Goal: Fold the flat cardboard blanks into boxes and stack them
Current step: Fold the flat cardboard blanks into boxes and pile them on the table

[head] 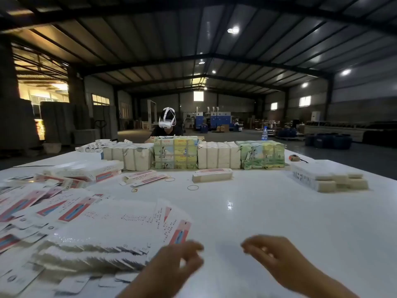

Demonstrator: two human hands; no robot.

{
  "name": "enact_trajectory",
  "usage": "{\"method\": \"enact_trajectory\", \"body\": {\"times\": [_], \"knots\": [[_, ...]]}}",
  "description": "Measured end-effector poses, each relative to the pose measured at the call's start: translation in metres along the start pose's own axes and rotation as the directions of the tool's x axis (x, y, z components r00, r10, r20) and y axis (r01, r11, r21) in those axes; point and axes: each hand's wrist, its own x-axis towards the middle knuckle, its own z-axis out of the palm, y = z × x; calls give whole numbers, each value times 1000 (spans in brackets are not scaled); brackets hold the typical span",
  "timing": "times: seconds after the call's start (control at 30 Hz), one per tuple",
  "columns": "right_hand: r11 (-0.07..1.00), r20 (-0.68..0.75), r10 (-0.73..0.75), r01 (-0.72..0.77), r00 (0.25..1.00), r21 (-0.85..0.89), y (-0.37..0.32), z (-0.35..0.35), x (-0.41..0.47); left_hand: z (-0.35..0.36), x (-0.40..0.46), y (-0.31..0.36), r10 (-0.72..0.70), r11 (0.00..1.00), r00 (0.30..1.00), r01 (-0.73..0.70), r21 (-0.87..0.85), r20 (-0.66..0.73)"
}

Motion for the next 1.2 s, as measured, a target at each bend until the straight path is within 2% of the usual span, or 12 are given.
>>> {"method": "enact_trajectory", "body": {"times": [0.03, 0.1, 0.13, 0.2, 0.27, 0.33, 0.67, 0.8, 0.87, 0.97, 1.07, 1.2], "knots": [[991, 6, 68, -67, 998, -114, -12, 27, 17, -27, 1, -26, 6, 1000, 996, -8, -16, -87], [945, -43, 135, -142, 990, -296, -1, 46, 31, -19, 15, -33, -79, 961, 982, 121, 249, -171], [911, -66, 206, -215, 976, -352, 5, 53, 32, -13, 20, -37, -99, 901, 979, 164, 401, -177], [874, -87, 231, -246, 969, -418, 21, 61, 28, 11, 22, -36, -91, 834, 979, 176, 523, -184], [857, -65, 179, -188, 982, -480, 32, 70, 23, 17, 24, -49, -56, 840, 972, 170, 516, -229], [871, -81, 143, -164, 986, -463, 37, 75, 21, 14, 29, -59, -20, 829, 968, 156, 537, -251], [872, -85, 131, -156, 988, -465, 40, 74, 22, 19, 28, -60, 65, 842, 962, 89, 532, -265], [880, -79, 144, -164, 986, -446, 39, 75, 20, 19, 30, -60, 48, 853, 952, 118, 508, -301], [880, -82, 149, -170, 985, -443, 38, 75, 20, 15, 32, -60, -46, 796, 971, 177, 579, -235], [882, -74, 158, -174, 985, -439, 37, 74, 18, 8, 39, -52, -185, 684, 982, 162, 711, -45], [883, -77, 160, -178, 984, -434, 36, 73, 18, -9, 51, -30, -314, 725, 949, 252, 640, -19], [891, -68, 153, -167, 986, -423, 35, 71, 16, -19, 63, -7, -325, 696, 941, 176, 696, 88]]}}
